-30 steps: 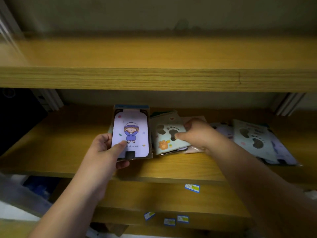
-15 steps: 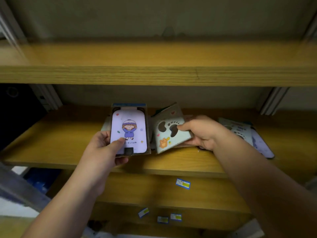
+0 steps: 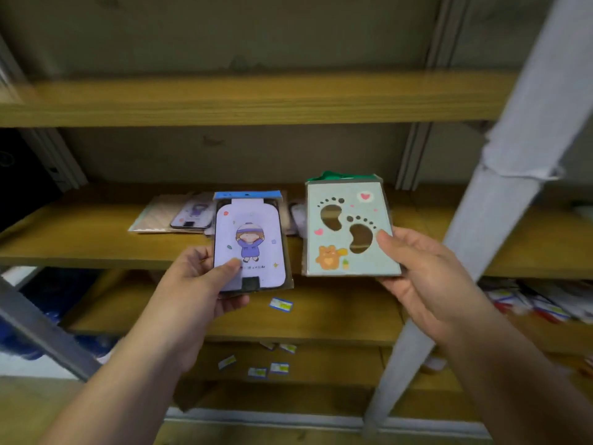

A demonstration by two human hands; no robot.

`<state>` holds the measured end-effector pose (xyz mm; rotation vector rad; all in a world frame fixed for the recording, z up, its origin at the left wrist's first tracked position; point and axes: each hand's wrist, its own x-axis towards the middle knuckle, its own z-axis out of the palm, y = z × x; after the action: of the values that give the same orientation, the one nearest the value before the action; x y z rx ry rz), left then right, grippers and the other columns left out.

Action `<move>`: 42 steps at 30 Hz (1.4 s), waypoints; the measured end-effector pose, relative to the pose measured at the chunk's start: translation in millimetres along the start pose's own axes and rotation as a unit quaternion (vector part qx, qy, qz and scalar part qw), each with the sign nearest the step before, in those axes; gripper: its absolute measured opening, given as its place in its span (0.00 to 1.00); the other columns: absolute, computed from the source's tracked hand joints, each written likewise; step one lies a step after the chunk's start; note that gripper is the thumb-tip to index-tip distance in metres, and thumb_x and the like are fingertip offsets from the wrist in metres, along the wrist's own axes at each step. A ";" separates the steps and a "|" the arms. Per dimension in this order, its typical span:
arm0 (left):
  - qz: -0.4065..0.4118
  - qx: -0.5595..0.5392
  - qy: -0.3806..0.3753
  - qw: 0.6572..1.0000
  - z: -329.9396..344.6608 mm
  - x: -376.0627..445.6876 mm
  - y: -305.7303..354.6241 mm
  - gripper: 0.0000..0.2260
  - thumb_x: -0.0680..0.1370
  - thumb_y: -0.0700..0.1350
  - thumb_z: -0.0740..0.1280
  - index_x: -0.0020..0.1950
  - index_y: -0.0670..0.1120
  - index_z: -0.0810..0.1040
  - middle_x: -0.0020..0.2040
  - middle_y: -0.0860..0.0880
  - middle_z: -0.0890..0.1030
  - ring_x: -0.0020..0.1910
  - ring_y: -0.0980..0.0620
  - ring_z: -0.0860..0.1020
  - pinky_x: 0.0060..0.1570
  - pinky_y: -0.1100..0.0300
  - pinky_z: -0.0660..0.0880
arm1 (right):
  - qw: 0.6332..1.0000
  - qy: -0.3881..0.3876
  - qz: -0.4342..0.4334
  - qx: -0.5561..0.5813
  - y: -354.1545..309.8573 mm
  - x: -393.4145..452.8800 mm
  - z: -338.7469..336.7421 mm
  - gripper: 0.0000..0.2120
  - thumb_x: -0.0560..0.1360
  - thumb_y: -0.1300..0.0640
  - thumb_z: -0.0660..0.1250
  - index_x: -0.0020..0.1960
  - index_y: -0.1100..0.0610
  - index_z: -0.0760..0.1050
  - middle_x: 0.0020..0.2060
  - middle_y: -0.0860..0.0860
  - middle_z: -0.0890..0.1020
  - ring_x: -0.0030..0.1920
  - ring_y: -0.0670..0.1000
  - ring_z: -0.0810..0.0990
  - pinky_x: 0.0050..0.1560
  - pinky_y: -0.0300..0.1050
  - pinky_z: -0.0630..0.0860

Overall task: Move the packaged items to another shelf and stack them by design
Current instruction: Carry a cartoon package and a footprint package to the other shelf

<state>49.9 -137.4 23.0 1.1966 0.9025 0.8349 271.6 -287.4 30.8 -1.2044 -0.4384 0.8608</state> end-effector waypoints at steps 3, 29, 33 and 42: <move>-0.008 -0.007 -0.015 1.000 31.1 -40.6 -11.6 0.09 0.78 0.40 0.70 0.56 0.46 0.76 0.44 0.49 0.88 0.40 0.51 0.87 0.29 0.59 0.80 | 1.000 -0.011 -0.010 -0.015 -6.7 -39.9 -43.5 0.13 0.77 0.56 0.68 0.61 0.58 0.78 0.52 0.54 0.88 0.54 0.53 0.86 0.55 0.50 0.82; -0.080 -0.019 -0.304 0.949 404.4 -125.3 -75.8 0.11 0.78 0.40 0.70 0.59 0.44 0.75 0.49 0.44 0.88 0.43 0.48 0.87 0.33 0.60 0.82 | 0.970 0.225 -0.053 0.071 -102.0 -151.8 -389.1 0.12 0.79 0.54 0.66 0.49 0.59 0.86 0.54 0.61 0.86 0.55 0.59 0.86 0.47 0.48 0.84; -0.089 -0.009 -0.317 0.944 465.5 -96.8 -84.1 0.09 0.80 0.43 0.68 0.60 0.49 0.75 0.50 0.46 0.88 0.48 0.45 0.87 0.52 0.41 0.82 | 0.970 0.232 -0.049 0.053 -136.2 -118.6 -436.2 0.12 0.79 0.55 0.66 0.49 0.60 0.86 0.54 0.61 0.86 0.54 0.59 0.86 0.43 0.46 0.84; -0.100 0.036 -0.238 0.965 545.4 -44.2 -95.9 0.09 0.80 0.45 0.68 0.59 0.53 0.75 0.51 0.47 0.87 0.48 0.44 0.87 0.48 0.44 0.84 | 0.955 0.298 0.003 -0.002 -155.7 -30.9 -523.6 0.10 0.80 0.56 0.68 0.56 0.60 0.82 0.49 0.57 0.88 0.51 0.57 0.87 0.51 0.54 0.84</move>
<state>533.3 -410.4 3.7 1.2724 0.6447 0.3278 675.9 -655.4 8.1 -1.3985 0.0549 0.4629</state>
